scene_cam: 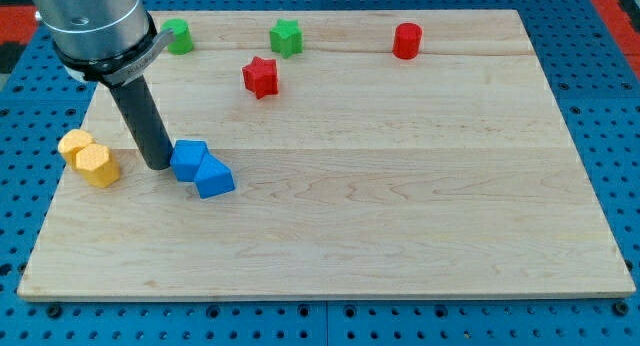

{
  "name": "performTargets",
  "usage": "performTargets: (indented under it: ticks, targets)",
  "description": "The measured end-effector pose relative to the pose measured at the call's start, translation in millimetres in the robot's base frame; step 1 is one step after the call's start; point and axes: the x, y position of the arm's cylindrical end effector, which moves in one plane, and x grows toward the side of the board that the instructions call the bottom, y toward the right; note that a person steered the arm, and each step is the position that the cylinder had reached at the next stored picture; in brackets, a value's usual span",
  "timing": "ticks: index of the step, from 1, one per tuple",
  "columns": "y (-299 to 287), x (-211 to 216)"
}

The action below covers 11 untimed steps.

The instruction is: Place blue cube to the bottom of red star

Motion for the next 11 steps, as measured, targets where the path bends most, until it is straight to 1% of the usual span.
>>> performTargets:
  ticks: [1, 2, 3, 4, 5, 6, 7, 8, 9, 10, 11]
  targets:
    - [5.0, 10.3]
    - [-11.2, 55.5]
    - [-10.7, 55.5]
    - [12.4, 29.4]
    - [24.5, 21.5]
    - [54.5, 0.9]
    - [57.5, -11.8]
    - [57.1, -12.3]
    - [73.1, -26.5]
    - [104.2, -40.6]
    - [146.7, -5.5]
